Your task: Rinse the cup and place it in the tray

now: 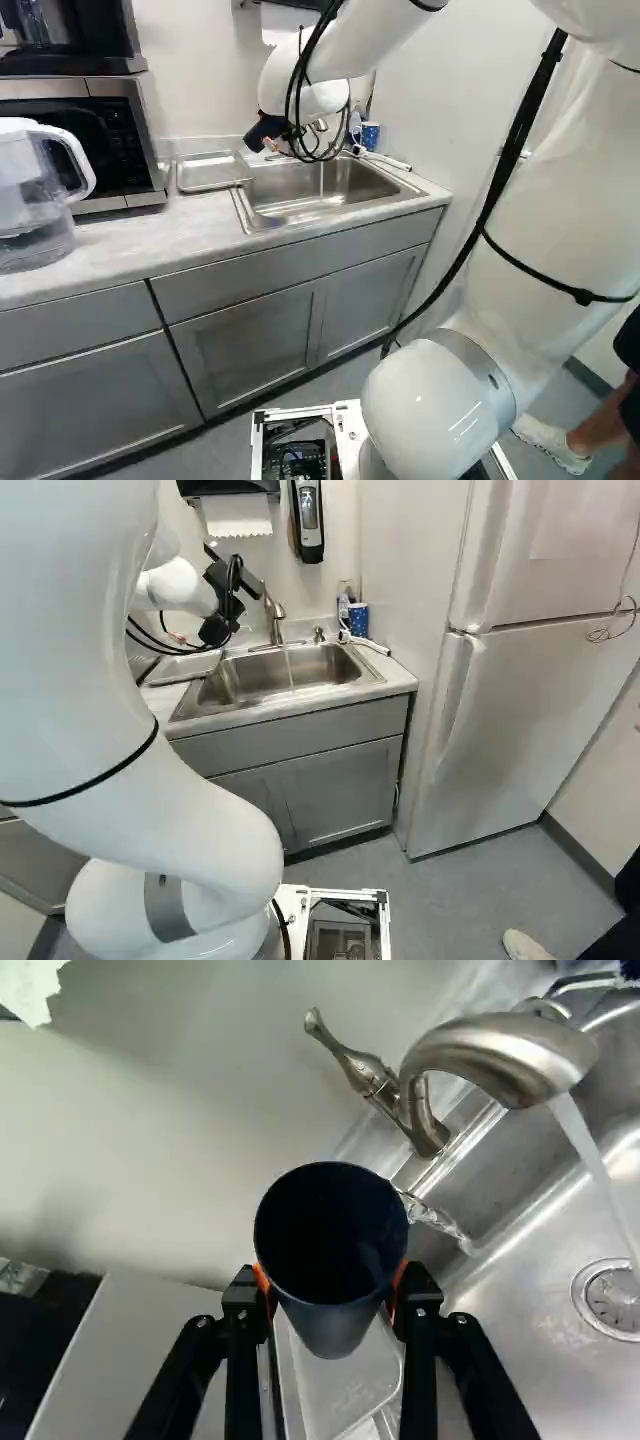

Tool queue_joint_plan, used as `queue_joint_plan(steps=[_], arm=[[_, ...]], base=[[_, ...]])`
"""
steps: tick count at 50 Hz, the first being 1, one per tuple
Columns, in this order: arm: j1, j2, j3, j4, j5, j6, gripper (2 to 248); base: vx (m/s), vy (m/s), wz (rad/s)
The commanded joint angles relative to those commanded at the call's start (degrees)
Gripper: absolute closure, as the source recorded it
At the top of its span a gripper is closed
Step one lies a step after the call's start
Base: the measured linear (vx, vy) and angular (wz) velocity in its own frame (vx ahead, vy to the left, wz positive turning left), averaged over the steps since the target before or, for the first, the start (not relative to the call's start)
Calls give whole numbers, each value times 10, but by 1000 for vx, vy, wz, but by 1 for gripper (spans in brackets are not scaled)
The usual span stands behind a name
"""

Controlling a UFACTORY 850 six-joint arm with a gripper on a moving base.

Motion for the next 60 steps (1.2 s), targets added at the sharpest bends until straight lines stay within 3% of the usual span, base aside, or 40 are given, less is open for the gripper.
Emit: queue_joint_plan(steps=[60], arm=[[0, 0, 0, 0, 0, 362, 126]], base=[[0, 0, 0]])
